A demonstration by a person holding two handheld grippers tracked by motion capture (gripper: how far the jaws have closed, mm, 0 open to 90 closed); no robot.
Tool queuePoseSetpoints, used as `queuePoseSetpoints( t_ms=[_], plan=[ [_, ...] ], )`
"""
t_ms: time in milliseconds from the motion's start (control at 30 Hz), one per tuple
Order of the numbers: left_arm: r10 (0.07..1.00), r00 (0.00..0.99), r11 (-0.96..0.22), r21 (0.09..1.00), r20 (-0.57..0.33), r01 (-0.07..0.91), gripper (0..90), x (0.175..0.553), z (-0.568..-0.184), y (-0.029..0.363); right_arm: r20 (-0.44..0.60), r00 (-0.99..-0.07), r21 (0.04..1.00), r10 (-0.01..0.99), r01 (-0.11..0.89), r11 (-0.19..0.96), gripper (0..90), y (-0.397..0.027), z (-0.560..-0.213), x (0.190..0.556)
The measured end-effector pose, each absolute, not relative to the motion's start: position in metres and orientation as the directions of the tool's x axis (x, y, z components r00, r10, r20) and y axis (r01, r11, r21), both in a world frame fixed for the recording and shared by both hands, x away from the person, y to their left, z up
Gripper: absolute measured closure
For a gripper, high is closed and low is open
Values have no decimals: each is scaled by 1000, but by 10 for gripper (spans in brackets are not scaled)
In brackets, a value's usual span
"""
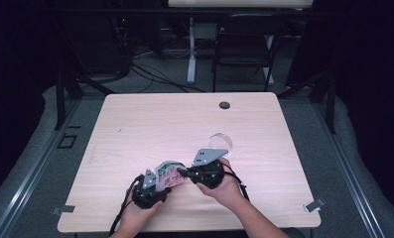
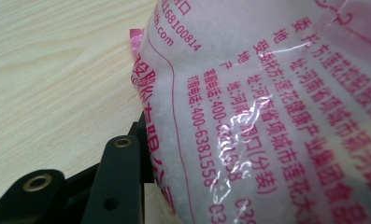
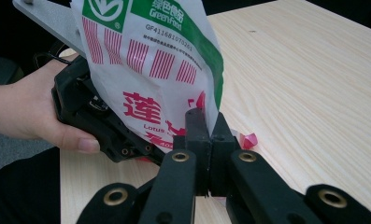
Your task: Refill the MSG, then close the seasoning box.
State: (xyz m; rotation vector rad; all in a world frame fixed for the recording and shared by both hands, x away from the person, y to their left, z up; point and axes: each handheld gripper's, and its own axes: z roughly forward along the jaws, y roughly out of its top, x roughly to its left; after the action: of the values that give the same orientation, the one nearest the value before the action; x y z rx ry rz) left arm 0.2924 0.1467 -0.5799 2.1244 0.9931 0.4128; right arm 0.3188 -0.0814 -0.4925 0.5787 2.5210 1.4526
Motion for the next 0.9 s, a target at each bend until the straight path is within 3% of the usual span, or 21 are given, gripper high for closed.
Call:
queuePoseSetpoints(
  t_ms=[900],
  plan=[
    [759,646,-477,744,81,468,594,293,-562,145,27,-908,872,419,226,435,900,-87,-483,316]
  ],
)
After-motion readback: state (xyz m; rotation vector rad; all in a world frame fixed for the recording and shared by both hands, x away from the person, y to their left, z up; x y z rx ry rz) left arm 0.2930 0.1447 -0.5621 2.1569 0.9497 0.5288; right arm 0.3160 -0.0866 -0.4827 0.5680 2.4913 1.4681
